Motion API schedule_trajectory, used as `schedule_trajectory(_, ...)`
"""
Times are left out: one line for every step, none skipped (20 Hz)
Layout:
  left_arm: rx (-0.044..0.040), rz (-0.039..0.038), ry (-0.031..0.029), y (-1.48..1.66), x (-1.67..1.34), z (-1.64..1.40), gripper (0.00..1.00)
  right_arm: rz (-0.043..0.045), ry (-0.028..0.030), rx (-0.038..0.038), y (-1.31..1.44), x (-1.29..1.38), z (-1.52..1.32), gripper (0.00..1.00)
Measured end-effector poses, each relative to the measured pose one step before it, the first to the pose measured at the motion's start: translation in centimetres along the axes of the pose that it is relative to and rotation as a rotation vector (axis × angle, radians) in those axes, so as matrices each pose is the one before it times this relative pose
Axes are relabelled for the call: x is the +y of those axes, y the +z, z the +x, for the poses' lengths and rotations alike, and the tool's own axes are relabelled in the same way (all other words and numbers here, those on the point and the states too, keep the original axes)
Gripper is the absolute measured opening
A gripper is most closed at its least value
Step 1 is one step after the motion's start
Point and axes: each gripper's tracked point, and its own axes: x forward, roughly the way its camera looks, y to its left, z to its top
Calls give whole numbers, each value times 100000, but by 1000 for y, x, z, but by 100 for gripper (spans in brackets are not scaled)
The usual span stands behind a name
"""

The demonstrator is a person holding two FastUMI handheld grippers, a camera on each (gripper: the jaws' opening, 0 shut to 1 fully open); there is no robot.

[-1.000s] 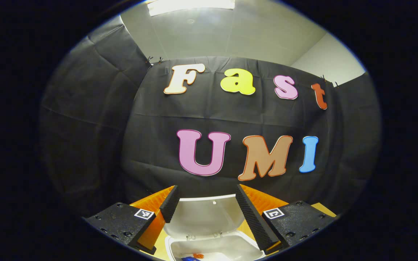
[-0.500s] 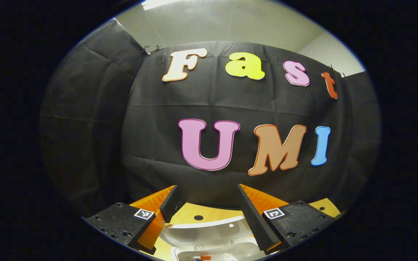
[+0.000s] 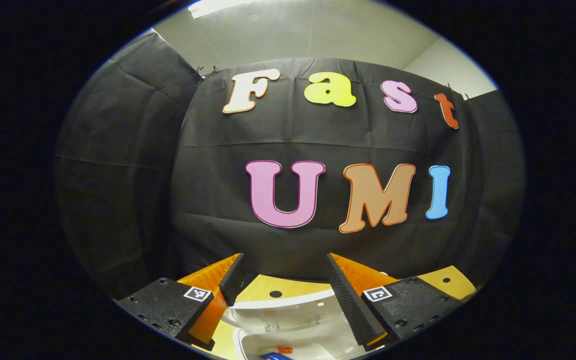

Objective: Press the lid of the desktop garbage bin to open it, pick up the crumpled paper on the desktop and throw it into the bin, then pick up the pop can on the desktop and drop it into the bin, and finally close the garbage bin lid.

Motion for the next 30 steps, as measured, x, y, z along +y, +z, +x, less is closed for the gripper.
schedule_trajectory(-1350, 544, 473, -197, -174, -711, 93, 299, 327, 116, -59, 51, 2, 97)
schedule_trajectory(-1056, 809, 535, -295, -235, -749, 94, 382, 166, 68, 12, 67, 23, 96)
schedule_trajectory(-827, 928, 809, -356, -220, -741, 94, 405, 250, -202, -19, -33, 24, 96)
schedule_trajectory(-48, 561, 616, -668, -221, -732, 94, 321, 267, -240, 135, 30, 37, 96)
schedule_trajectory(1018, 51, 232, -785, -391, -875, 93, 137, 120, -292, 138, 32, 123, 96)
schedule_trajectory(825, -87, 623, -799, -318, -886, 93, -72, 212, -224, 209, 45, 188, 96)
schedule_trajectory(-79, 90, 673, -754, -213, -842, 94, -318, 278, -251, 146, 20, 154, 97)
schedule_trajectory(-574, 423, 288, -654, -210, -880, 94, -466, 119, -396, 324, -28, 160, 97)
schedule_trajectory(-215, 182, 68, -603, -161, -584, 94, -500, 387, -270, 261, 48, 154, 96)
schedule_trajectory(-336, -14, 444, -777, -132, -607, 94, -466, 499, -117, 198, 46, 220, 96)
schedule_trajectory(428, -211, 555, -747, -161, -465, 94, -410, 400, 129, 205, 79, 316, 96)
schedule_trajectory(568, -151, 267, -769, -257, -501, 94, -295, 381, -26, 166, 84, 221, 97)
schedule_trajectory(266, 113, 327, -708, -272, -504, 94, -203, 536, -239, 155, 89, 181, 96)
schedule_trajectory(761, 664, 170, -754, -272, -257, 94, -295, 575, 208, 58, 139, 213, 96)
schedule_trajectory(678, 414, -246, -575, -256, -129, 94, -400, 559, 245, 6, 206, 205, 97)
schedule_trajectory(846, -175, -782, -826, -516, -243, 94, -477, 589, 253, 110, 92, 145, 97)
schedule_trajectory(1167, -395, -826, -660, -383, -63, 94, -528, 510, 221, 1, 112, 230, 96)
schedule_trajectory(1620, -630, -95, -903, -197, 165, 94, -591, 427, 374, 56, 110, 288, 97)
schedule_trajectory(2559, -710, 128, -957, -195, 4, 94, -651, 413, 279, 41, 144, 127, 96)
schedule_trajectory(2686, -696, 285, -1108, -29, 97, 94, -814, 309, 54, 163, 47, 127, 96)
schedule_trajectory(2244, -471, 1132, -972, 61, -99, 94, -923, 276, 110, 159, 91, 139, 97)
schedule_trajectory(780, 98, 358, -657, 41, 22, 94, -854, 138, -97, 195, 51, 106, 96)
schedule_trajectory(700, 1460, 491, -187, -139, -390, 94, -582, 278, -45, 57, -1, 72, 96)
schedule_trajectory(-3392, 1761, 213, 342, -104, 98, 94, -70, 428, 327, -16, 28, 64, 96)
schedule_trajectory(584, 500, 939, -394, 170, -49, 94, 86, 563, 676, -167, 151, 131, 97)
schedule_trajectory(-689, -462, 901, 135, 85, 190, 94, -25, 395, 654, -198, 122, 27, 97)
schedule_trajectory(-824, -316, 654, 52, -7, 118, 94, -206, 203, 541, -243, 81, -17, 96)
schedule_trajectory(676, 377, 970, -381, -16, 127, 95, -315, 21, 460, -187, 35, -52, 99)
schedule_trajectory(1078, 1241, 642, -179, -119, 47, 94, -245, 86, 413, -192, 50, 55, 97)
schedule_trajectory(358, 2751, 453, -161, -140, -31, 95, -196, 20, 386, -112, 17, -15, 97)
